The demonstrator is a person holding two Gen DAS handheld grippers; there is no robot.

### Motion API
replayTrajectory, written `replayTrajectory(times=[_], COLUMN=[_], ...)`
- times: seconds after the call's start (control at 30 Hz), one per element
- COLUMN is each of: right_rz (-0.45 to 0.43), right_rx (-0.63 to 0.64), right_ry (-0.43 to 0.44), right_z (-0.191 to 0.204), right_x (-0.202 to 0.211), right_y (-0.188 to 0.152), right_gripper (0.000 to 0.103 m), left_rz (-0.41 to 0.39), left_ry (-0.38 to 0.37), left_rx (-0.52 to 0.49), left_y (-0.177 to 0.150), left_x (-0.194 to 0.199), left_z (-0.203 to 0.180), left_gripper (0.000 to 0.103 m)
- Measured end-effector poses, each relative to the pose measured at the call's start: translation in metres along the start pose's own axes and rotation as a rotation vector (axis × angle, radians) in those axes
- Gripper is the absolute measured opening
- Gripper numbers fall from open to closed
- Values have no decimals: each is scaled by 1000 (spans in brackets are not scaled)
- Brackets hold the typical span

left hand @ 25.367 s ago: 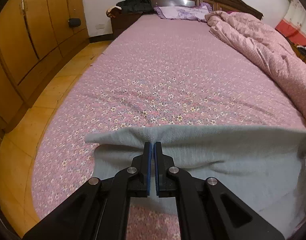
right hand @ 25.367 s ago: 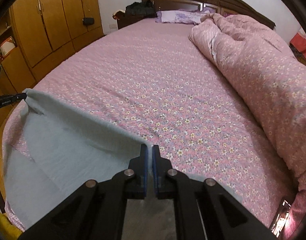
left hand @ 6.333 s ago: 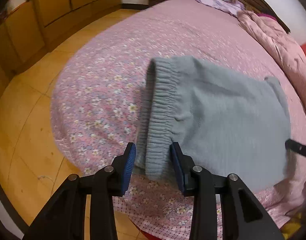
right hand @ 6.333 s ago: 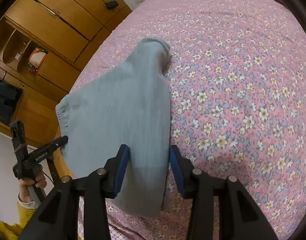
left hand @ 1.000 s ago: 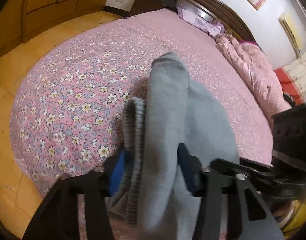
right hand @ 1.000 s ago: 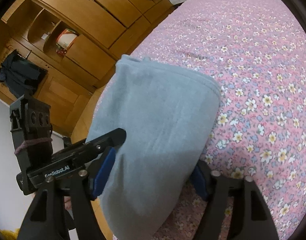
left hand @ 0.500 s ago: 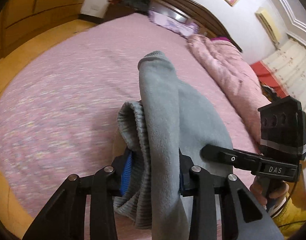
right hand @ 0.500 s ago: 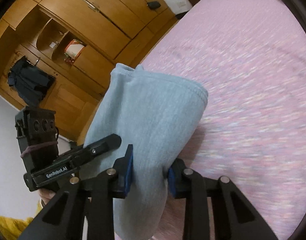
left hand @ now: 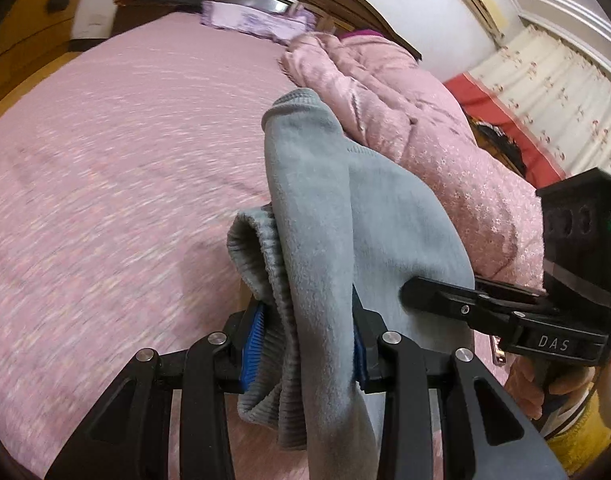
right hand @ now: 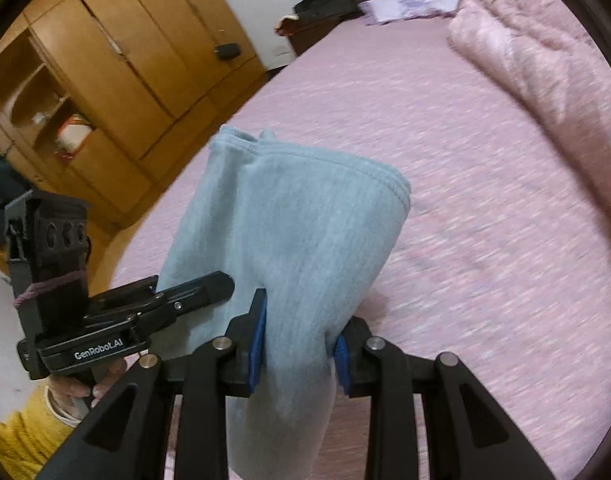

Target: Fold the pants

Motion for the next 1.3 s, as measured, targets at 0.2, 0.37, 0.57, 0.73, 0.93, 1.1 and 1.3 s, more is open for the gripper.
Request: replayTrajectory(times=[0.2,0.37,0.57,0.73,0.93,1.1,1.3], right_rz=[8,61,47,18,-37,-96,-184], right_rx=[46,13,-57,-85,-107,-99,-52], right_ry=[-111,-167,-207,-206,-227,-248,-195], right_z=[-37,-57,-68,-70,-64,-50,-23], right_x=[-11,-48,-72,-59,-37,-12,0], right_y=[26,22,7,-1,-12,-18,-29], right_gripper=[31,38,49,50,50,50,50], left_rz=[53,136,116,91,93,-2,39], left_ry=[17,111,173,180,137,135,223], left_rx=[-24,-34,-127,-114,-118,-91,-79], left_y=[13,4,-1,-8,-20,-17,-28], left_x=[-51,-85,-73,-46,-46,-15,-20], left_z=[-5,10,-5,-10,-12,-11,10], left_gripper=[29,36,38,38,5,3,4])
Point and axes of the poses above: each gripper's, at about its wrist camera, not at the fingertips, and x roughly against the way its jaws point, z to its left, y to its top, the point moved 1 cm from there along -x, roughly the way its jaws point, and after that the axes turned 5 degrees about -z, right-handed, at the moved point
